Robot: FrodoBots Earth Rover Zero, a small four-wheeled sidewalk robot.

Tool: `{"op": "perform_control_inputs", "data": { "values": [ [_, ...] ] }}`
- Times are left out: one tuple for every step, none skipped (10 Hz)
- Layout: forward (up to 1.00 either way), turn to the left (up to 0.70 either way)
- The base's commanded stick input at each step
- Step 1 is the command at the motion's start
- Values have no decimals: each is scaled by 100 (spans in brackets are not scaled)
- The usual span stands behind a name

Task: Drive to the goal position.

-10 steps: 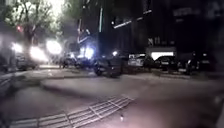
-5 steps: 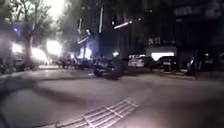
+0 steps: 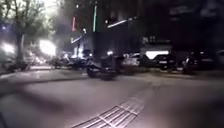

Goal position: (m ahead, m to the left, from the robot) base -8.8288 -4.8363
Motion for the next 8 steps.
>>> {"op": "perform_control_inputs", "data": {
  "values": [
    [45,-27],
    [45,-27],
    [45,-27],
    [45,-27],
    [45,-27],
    [45,-27],
    [45,-27],
    [45,-27]
  ]
}}
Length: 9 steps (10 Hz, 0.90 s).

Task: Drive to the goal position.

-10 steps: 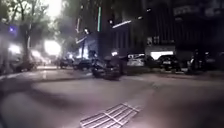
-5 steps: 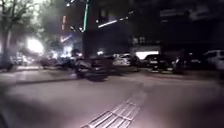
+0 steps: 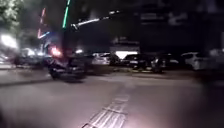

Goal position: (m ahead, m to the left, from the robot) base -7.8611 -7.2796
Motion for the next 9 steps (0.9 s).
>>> {"op": "perform_control_inputs", "data": {
  "values": [
    [45,-27],
    [45,-27],
    [45,-27],
    [45,-27],
    [45,-27],
    [45,-27],
    [45,-27],
    [45,-27],
    [45,-27]
  ]
}}
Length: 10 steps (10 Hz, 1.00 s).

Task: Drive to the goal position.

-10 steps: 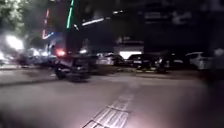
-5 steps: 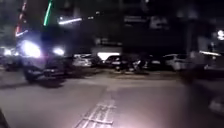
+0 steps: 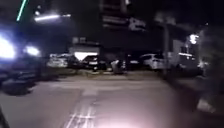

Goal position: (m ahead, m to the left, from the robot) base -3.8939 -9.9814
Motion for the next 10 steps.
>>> {"op": "perform_control_inputs", "data": {
  "values": [
    [45,-27],
    [45,-27],
    [45,-27],
    [45,-17],
    [45,0],
    [45,0],
    [45,0],
    [45,0],
    [45,0],
    [45,0]
  ]
}}
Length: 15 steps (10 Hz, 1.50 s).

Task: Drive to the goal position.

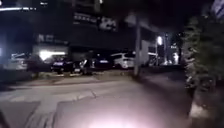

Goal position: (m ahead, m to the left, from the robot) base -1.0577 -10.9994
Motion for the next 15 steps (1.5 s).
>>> {"op": "perform_control_inputs", "data": {
  "values": [
    [45,0],
    [45,0],
    [45,0],
    [45,0],
    [45,0],
    [45,0],
    [45,0],
    [45,0],
    [45,-5],
    [45,-18],
    [45,-27],
    [45,-27],
    [45,-27],
    [45,-27],
    [45,-27]
  ]
}}
